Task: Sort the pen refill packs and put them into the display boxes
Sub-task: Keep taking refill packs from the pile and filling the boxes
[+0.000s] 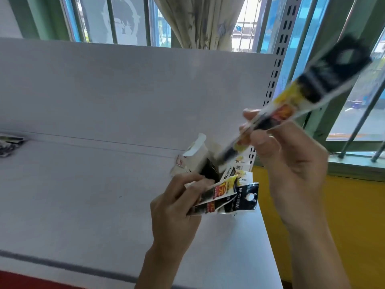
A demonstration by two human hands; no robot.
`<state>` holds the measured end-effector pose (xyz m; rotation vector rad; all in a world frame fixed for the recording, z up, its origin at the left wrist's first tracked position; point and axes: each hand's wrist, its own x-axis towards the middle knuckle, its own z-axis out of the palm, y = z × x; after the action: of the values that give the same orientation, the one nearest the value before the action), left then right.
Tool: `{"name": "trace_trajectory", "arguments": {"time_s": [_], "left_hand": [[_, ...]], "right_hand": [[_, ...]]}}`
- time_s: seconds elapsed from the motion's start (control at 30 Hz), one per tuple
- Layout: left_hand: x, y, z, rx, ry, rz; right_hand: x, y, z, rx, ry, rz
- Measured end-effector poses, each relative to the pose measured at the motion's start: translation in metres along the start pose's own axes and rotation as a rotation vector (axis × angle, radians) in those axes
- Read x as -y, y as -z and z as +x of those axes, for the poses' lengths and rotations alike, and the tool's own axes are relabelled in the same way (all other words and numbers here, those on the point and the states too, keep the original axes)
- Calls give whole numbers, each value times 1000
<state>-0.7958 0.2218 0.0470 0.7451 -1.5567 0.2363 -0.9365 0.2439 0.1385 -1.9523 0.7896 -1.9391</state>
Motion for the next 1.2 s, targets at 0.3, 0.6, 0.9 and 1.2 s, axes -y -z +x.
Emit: {"name": "trace_trajectory", "arguments": {"time_s": [0.3,0.6,0.9,1.2], "left_hand": [[-3,-3,-2,-72,87,-80],[-10,15,8,-175,451,-254],[-17,49,42,-510,664,-566],[-7,44,23,-348,637,-451]], "right_hand": [[-33,13,-19,342,-445,-139],[-70,-3,-60,349,-571,-361],[-75,-21,-64,402,-564,-505],[-72,-30,-65,438,-521,-559]]}}
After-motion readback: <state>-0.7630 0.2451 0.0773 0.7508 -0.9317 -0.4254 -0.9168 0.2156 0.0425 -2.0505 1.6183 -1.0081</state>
